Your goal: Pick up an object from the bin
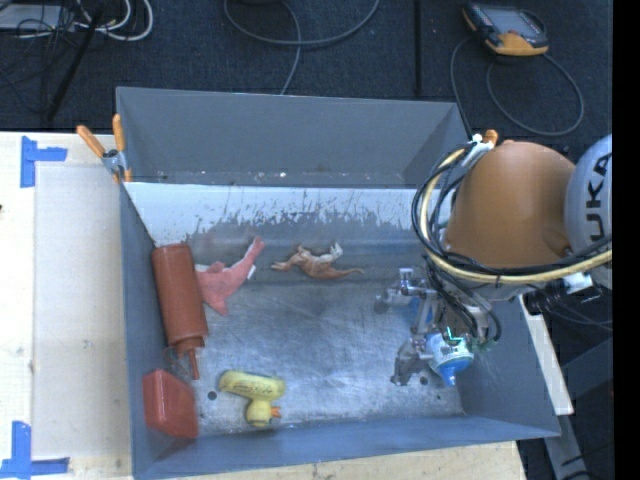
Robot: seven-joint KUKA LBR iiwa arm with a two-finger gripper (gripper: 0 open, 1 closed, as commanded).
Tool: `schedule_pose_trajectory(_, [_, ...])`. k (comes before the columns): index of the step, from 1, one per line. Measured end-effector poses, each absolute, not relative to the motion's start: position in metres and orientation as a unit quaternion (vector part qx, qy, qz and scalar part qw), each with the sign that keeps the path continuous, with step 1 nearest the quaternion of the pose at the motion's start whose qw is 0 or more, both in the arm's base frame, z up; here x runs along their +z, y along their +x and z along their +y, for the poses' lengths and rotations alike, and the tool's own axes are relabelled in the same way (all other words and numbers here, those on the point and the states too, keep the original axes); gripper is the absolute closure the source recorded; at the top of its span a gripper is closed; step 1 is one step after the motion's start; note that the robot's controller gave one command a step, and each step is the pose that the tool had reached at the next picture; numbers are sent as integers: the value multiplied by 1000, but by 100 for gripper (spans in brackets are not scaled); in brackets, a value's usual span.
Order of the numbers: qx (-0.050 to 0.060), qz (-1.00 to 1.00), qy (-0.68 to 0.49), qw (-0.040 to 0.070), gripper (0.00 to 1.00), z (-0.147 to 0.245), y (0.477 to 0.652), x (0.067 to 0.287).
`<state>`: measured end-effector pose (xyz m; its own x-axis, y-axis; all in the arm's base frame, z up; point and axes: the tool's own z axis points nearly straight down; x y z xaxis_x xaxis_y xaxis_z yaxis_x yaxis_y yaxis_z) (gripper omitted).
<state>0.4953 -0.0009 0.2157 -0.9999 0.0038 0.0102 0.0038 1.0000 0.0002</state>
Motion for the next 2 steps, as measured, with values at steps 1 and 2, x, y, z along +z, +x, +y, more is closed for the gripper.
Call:
schedule_pose_trajectory(1, [0,-1000,-2,1,0,-1,497,220])
schedule_pose_trajectory(2, [0,-999,43,1,0,-73,490,186])
